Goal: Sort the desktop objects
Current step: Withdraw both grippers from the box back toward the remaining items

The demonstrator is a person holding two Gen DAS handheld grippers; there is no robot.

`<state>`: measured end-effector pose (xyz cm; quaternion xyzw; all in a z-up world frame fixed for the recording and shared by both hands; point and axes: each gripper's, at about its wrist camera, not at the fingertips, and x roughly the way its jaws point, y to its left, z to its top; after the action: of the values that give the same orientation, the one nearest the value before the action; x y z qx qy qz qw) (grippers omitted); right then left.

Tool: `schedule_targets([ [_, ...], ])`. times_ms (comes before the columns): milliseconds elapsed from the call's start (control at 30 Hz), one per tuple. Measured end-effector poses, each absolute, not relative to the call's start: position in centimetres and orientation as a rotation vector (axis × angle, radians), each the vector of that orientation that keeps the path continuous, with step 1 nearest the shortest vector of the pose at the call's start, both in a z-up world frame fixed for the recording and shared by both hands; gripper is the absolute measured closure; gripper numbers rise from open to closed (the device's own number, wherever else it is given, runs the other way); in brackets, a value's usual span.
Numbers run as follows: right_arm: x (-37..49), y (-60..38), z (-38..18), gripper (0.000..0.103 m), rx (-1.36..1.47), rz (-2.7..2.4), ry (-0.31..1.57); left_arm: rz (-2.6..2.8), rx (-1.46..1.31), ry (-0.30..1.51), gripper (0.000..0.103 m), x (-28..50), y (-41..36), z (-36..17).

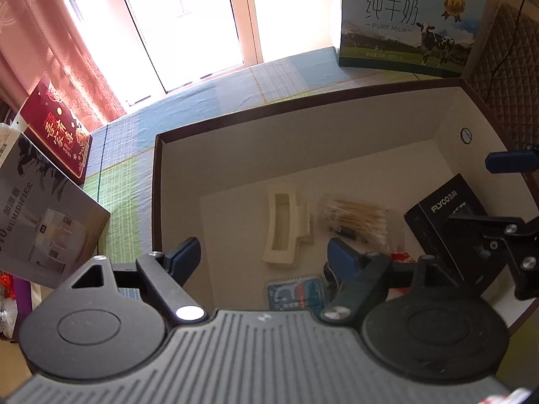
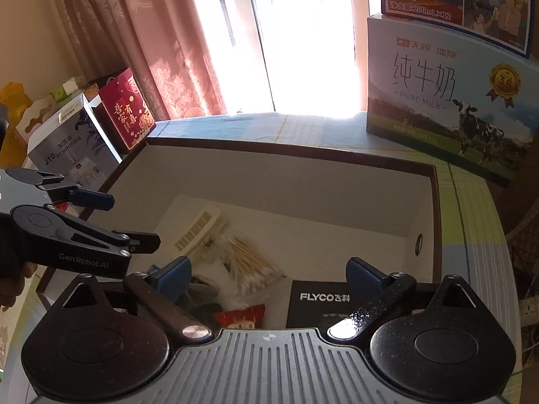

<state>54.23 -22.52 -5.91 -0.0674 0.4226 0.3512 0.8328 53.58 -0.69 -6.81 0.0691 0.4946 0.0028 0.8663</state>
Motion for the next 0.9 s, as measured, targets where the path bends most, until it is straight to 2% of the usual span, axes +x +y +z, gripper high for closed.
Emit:
schedule_targets([
  [133,53.0,-23.5,-5.2,0.006,-0.143,0.741,0.893,0.011,0.130,1.024,0.018,52.2,-1.1,-6.0],
  [900,44.8,-27.7,-1.6,0.005,-0.102,0.753,0.828,0.031,0.099,0.966,0.016,42.9,-4.3,-2.4],
])
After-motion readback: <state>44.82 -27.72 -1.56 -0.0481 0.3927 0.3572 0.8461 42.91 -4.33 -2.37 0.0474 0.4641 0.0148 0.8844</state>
